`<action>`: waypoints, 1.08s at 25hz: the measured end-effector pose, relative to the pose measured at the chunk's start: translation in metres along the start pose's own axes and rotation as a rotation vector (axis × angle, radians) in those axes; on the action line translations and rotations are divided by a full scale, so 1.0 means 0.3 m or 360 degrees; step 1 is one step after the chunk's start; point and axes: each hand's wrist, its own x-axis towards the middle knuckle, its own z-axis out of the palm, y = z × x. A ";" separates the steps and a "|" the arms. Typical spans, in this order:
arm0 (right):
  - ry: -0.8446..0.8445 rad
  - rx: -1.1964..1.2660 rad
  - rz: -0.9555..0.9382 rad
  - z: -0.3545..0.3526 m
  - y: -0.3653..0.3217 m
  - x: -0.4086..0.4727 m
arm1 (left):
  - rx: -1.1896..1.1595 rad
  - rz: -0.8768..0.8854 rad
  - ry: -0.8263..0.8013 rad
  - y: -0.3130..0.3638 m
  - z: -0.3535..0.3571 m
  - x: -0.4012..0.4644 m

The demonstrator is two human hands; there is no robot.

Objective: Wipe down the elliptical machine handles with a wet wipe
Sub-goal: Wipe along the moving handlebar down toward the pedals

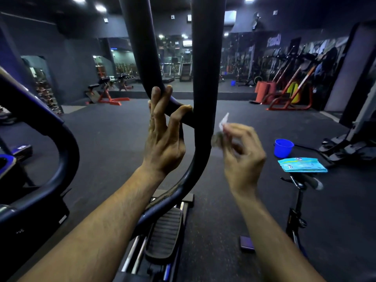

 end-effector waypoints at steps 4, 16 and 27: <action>0.0082 0.0015 0.0065 0.072 -0.037 0.072 | -0.0066 0.0076 -0.0054 0.001 -0.004 0.002; -0.0400 -0.0459 -0.0790 -0.019 -0.113 0.154 | -0.0097 0.0078 -0.0050 -0.008 -0.008 0.000; -0.1101 -0.1009 -0.0984 -0.016 -0.078 0.090 | -0.0153 0.0150 -0.0073 -0.043 -0.027 -0.003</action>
